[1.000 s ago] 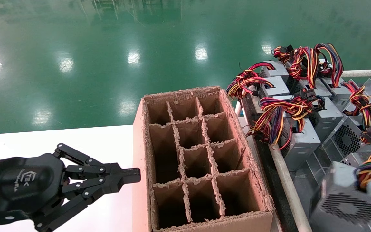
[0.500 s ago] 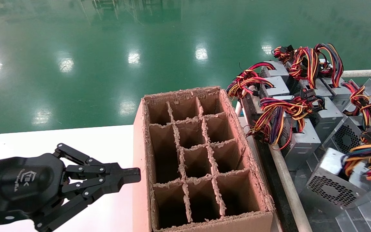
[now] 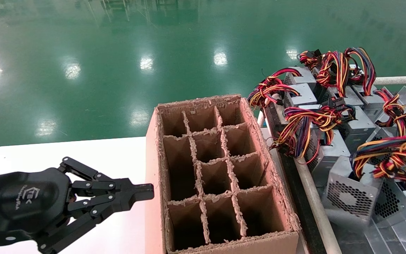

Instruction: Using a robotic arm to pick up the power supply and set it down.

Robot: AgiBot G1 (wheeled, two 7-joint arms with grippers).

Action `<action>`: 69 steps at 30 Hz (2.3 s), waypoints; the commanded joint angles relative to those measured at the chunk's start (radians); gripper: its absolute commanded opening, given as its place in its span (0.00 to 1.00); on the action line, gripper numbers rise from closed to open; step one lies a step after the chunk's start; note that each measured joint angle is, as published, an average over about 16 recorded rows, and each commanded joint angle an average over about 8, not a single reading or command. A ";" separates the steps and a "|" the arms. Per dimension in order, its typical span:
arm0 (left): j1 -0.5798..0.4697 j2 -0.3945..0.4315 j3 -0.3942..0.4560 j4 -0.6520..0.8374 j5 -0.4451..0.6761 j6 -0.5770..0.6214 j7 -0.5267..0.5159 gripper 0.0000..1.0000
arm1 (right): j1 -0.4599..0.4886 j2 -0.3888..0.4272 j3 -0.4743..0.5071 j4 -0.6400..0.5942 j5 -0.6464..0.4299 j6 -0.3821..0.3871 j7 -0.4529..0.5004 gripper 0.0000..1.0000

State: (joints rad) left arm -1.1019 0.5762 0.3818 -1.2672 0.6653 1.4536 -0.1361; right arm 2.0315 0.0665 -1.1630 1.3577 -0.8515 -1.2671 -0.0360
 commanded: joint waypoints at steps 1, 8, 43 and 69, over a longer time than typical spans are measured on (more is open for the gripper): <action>0.000 0.000 0.000 0.000 0.000 0.000 0.000 0.00 | -0.004 -0.011 -0.007 0.000 0.005 0.020 -0.004 0.00; 0.000 0.000 0.000 0.000 0.000 0.000 0.000 0.00 | -0.018 -0.020 -0.026 0.000 0.022 0.051 -0.021 0.00; 0.000 0.000 0.000 0.000 0.000 0.000 0.000 0.00 | -0.076 0.044 -0.126 0.001 0.169 0.116 -0.116 1.00; 0.000 0.000 0.000 0.000 0.000 0.000 0.000 1.00 | -0.282 -0.125 0.158 -0.018 0.212 -0.015 -0.078 1.00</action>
State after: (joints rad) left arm -1.1020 0.5760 0.3823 -1.2672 0.6649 1.4534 -0.1359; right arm 1.7498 -0.0587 -1.0051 1.3401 -0.6396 -1.2821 -0.1138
